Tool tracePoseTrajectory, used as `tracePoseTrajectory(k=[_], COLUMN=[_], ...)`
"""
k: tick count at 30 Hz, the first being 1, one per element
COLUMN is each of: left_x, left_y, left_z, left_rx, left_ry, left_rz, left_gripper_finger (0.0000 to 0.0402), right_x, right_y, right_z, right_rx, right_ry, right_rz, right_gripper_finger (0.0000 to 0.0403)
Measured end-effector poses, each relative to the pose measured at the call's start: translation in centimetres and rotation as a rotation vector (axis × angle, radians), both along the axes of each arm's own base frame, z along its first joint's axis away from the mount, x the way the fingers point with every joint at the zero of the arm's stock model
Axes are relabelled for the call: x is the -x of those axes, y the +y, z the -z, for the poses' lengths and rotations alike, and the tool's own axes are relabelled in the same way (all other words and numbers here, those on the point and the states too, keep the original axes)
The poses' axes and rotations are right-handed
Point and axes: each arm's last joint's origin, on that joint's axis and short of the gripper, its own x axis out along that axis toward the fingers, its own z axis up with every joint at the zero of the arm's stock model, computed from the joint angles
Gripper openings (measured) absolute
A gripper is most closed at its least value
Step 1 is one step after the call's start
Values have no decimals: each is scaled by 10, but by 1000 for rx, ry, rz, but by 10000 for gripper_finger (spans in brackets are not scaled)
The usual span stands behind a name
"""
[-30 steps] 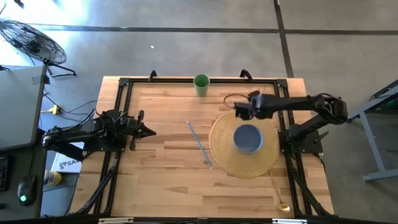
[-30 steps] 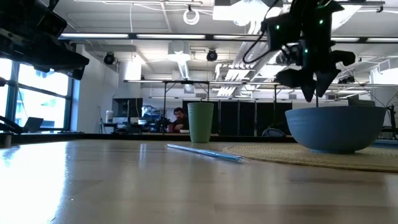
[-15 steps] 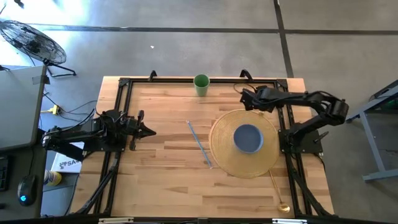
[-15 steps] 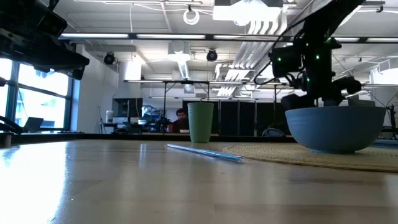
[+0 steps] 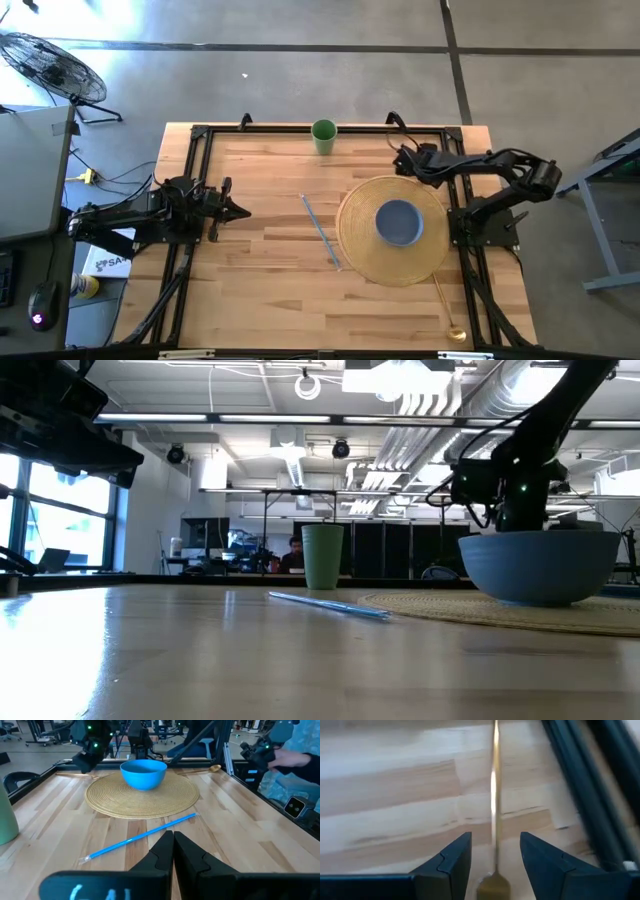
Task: Pick & Place Utensil
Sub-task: Put the gold fork into the blue bowl on the brown mat
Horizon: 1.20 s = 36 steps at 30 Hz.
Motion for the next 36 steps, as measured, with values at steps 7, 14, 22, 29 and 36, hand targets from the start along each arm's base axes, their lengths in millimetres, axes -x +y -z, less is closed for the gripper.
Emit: tracePoseTrajectory(k=[7, 14, 22, 29, 36], left_x=[0, 0, 0, 0, 0], left_y=[0, 0, 0, 0, 0], left_z=[0, 0, 0, 0, 0], left_rx=[0, 1, 0, 0, 0], left_ry=[0, 0, 0, 0, 0], left_rz=[1, 3, 3, 3, 2], left_gripper_finger=[10, 10, 10, 10, 10], right_x=[4, 11, 10, 10, 10], right_y=[0, 4, 4, 5, 5], right_z=[10, 20, 21, 22, 22], right_rx=[62, 88, 77, 56, 63], right_ry=[-28, -66, -90, -99, -88], right_rz=[-11, 17, -1, -10, -12], right_gripper_finger=[151, 144, 133, 82, 17])
